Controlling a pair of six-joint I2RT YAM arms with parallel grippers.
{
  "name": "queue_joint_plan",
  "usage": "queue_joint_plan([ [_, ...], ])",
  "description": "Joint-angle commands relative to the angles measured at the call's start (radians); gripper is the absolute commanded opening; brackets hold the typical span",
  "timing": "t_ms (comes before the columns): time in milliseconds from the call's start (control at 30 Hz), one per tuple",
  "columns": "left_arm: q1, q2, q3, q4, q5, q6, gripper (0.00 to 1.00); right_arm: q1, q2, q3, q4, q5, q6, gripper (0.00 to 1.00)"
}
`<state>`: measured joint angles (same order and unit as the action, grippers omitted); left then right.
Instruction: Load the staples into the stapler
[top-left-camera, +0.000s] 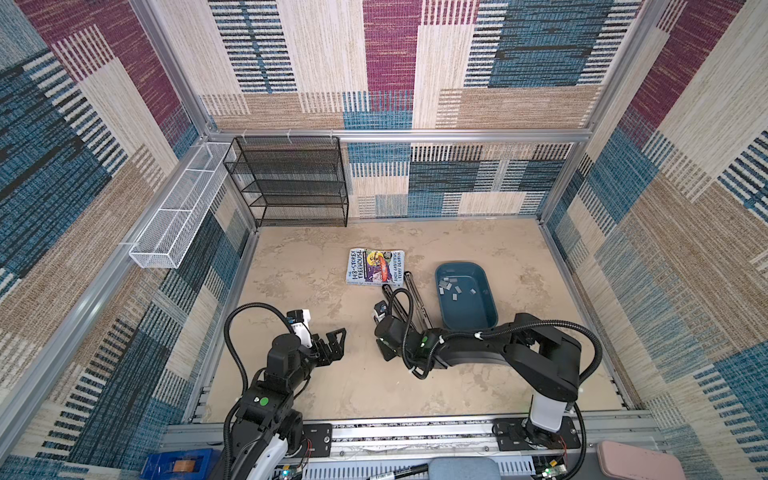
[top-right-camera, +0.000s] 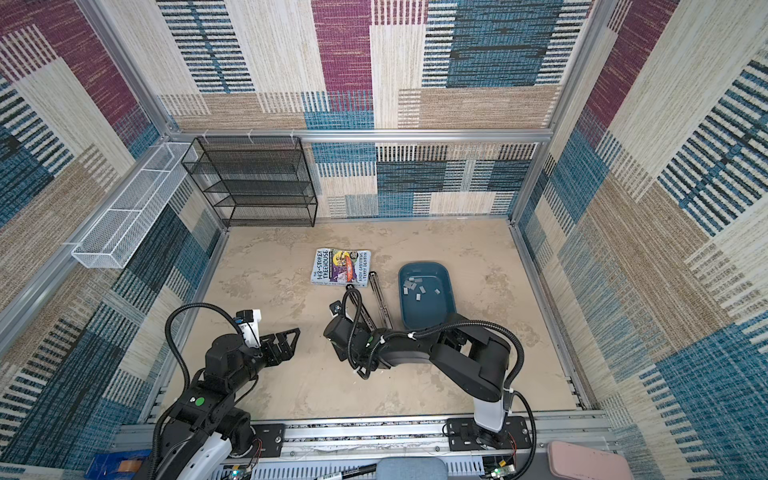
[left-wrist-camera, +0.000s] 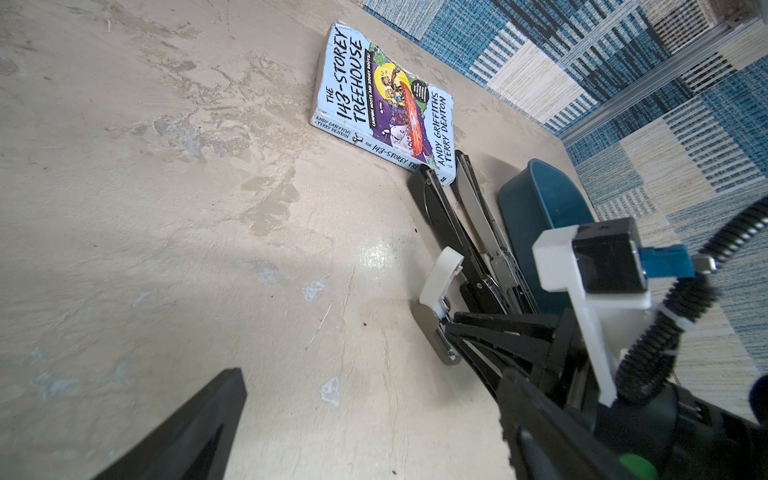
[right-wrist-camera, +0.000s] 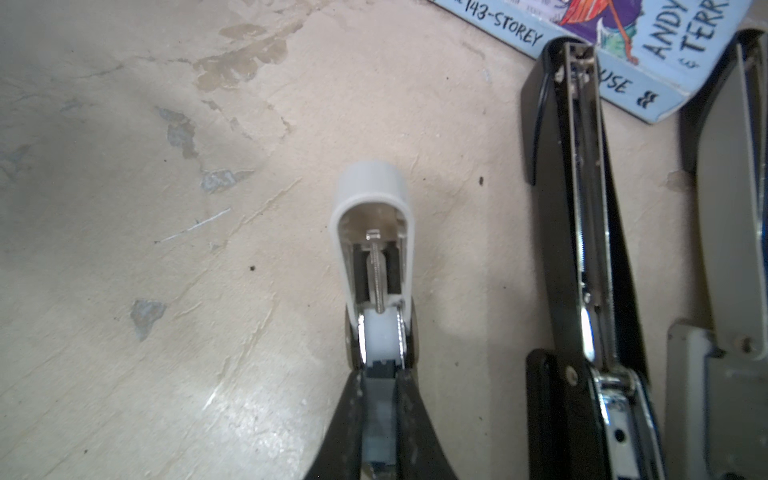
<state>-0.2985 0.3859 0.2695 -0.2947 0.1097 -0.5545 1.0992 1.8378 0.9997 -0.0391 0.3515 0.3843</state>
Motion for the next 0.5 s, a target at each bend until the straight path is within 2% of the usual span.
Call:
queue_joint_plan([
  [0, 0.0, -0.001, -0.003, 0.029, -0.001, -0.001, 0.99, 0.0, -0.006, 0.009, 0.015, -0.024, 0.011, 0.04],
  [133, 0.0, 0.0, -0.003, 0.029, -0.002, 0.001, 0.99, 0.002, -0.008, -0.003, 0.05, -0.088, 0.032, 0.04],
  [467, 0.001, -0.002, -0.004, 0.029, -0.001, 0.0, 0.99, 0.001, 0.015, 0.011, 0.065, -0.117, 0.061, 0.03],
])
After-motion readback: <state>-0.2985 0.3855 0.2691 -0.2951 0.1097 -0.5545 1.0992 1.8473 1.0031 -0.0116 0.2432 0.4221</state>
